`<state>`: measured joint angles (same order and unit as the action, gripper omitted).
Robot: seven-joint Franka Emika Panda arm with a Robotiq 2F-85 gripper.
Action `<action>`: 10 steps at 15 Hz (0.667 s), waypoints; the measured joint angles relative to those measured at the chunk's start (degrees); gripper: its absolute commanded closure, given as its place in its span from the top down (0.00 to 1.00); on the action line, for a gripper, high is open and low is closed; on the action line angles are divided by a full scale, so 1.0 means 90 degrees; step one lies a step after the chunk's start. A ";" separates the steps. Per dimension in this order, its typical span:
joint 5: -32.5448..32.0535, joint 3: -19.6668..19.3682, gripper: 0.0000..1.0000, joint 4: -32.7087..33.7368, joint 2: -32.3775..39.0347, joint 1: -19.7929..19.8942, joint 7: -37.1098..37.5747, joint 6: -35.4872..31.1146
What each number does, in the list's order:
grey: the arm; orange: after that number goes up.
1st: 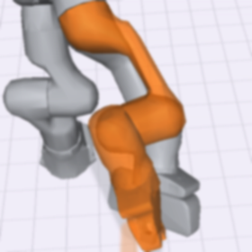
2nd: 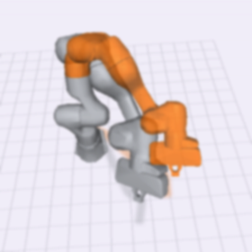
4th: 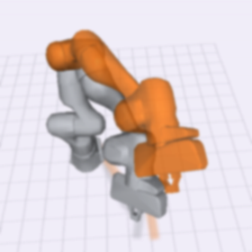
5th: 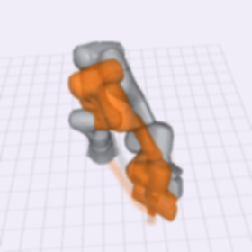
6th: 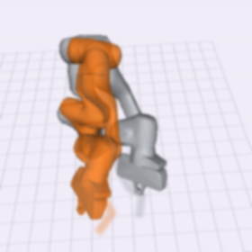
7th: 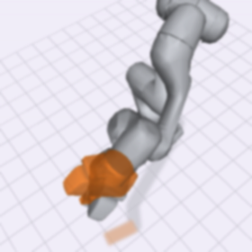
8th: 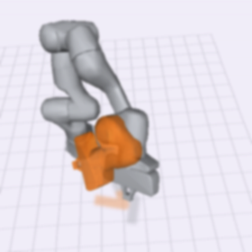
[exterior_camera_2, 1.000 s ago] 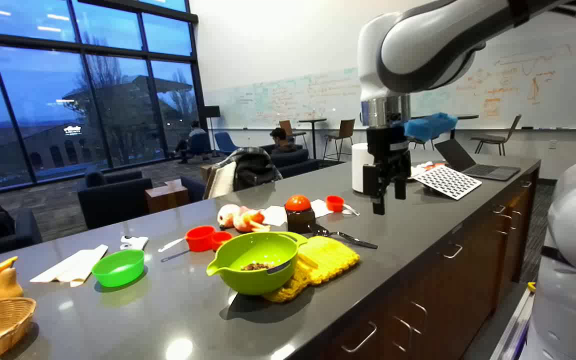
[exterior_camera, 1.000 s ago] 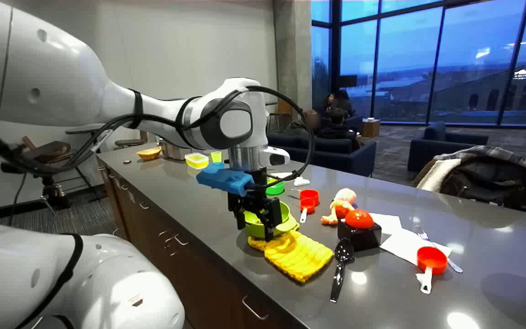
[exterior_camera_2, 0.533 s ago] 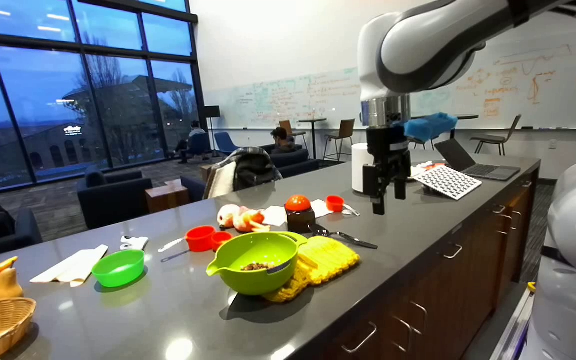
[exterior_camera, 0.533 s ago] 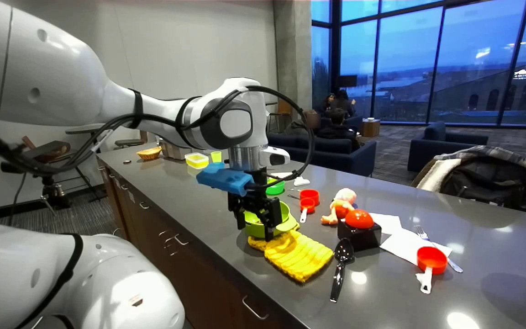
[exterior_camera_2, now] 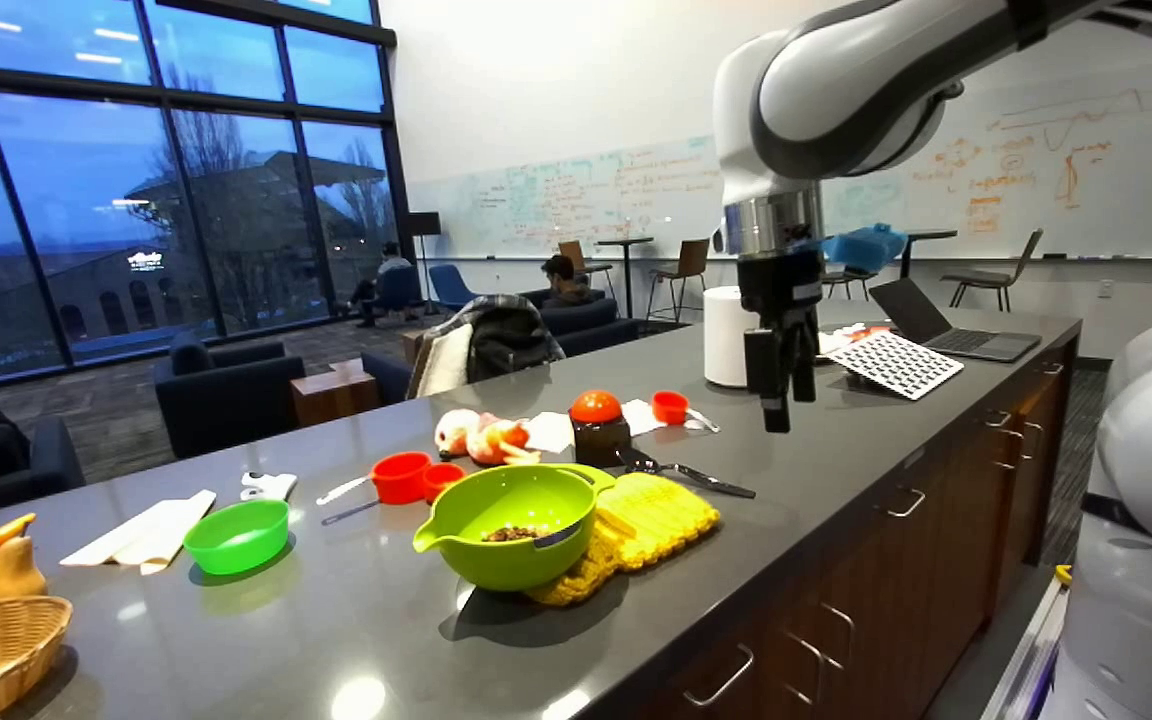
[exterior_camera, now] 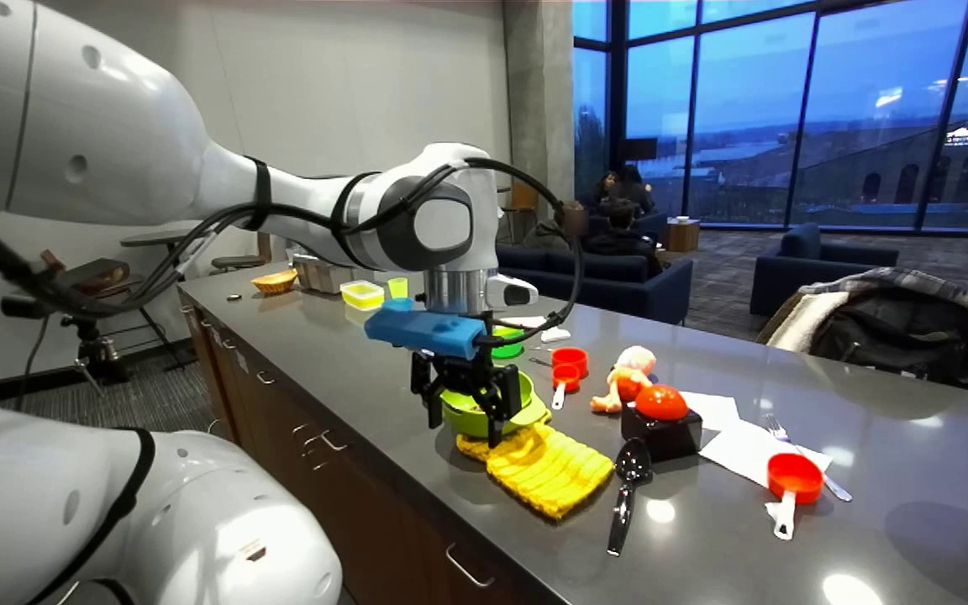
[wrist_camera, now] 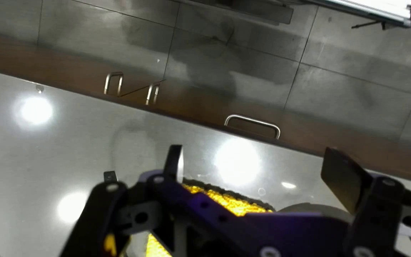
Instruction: Put the serving spoon in the bowl
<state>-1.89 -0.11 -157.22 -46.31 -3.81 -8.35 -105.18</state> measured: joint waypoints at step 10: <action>-0.0176 -0.0738 1.00 0.0723 0.1324 0.0122 -0.0902 -0.1338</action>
<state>-3.47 -6.76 -150.71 -34.39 -2.71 -16.47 -117.22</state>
